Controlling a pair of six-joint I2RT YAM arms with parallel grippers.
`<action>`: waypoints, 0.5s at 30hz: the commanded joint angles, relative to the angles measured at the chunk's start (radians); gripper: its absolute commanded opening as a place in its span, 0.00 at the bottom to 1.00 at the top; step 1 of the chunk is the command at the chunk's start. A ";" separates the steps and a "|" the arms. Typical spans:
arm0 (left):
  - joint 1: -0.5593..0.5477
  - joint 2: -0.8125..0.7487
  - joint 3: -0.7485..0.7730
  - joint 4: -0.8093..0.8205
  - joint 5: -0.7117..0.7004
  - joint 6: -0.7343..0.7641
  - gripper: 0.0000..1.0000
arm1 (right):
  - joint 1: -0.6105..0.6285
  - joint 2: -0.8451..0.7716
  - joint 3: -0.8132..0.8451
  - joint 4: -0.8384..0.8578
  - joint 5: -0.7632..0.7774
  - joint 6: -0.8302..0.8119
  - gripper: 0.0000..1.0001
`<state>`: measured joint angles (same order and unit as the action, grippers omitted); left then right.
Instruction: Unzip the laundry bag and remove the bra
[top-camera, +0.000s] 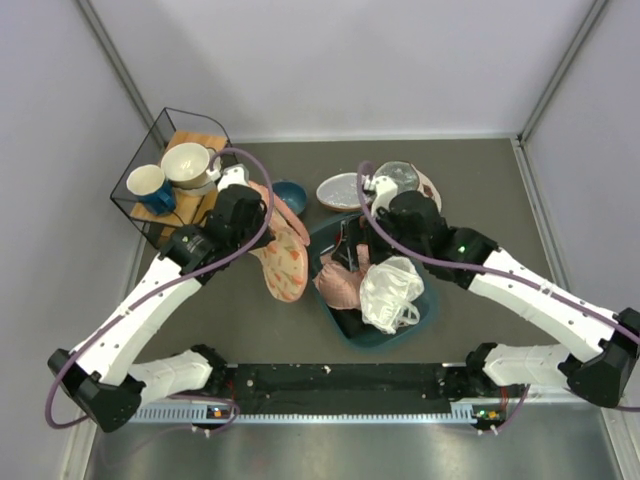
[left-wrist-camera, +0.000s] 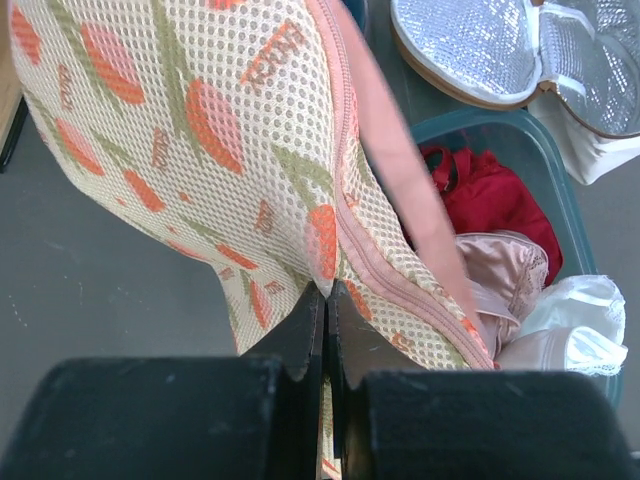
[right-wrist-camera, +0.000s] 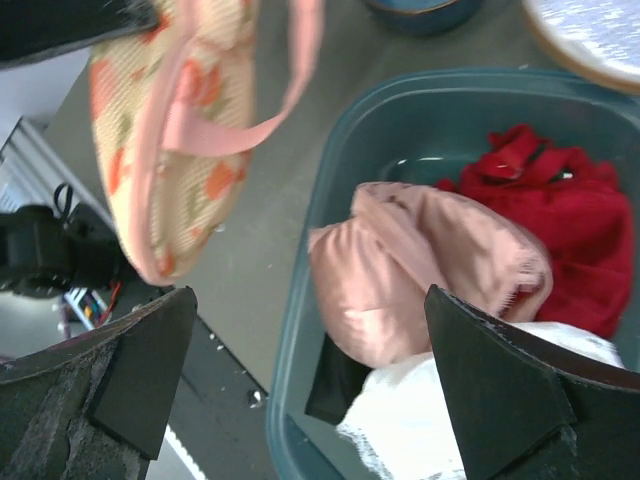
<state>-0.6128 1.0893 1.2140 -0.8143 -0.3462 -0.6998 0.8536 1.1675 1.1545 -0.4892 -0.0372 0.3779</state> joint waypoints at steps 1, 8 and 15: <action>0.008 0.035 0.062 0.038 0.027 0.013 0.00 | 0.068 0.024 0.048 0.087 -0.064 0.015 0.98; 0.012 0.064 0.078 0.049 0.033 0.019 0.00 | 0.094 0.050 0.004 0.218 -0.191 0.081 0.98; 0.013 0.080 0.096 0.052 0.042 0.020 0.00 | 0.119 0.161 0.011 0.310 -0.207 0.136 0.92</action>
<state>-0.6044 1.1656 1.2510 -0.8154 -0.3069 -0.6888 0.9463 1.2781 1.1534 -0.2783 -0.2161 0.4660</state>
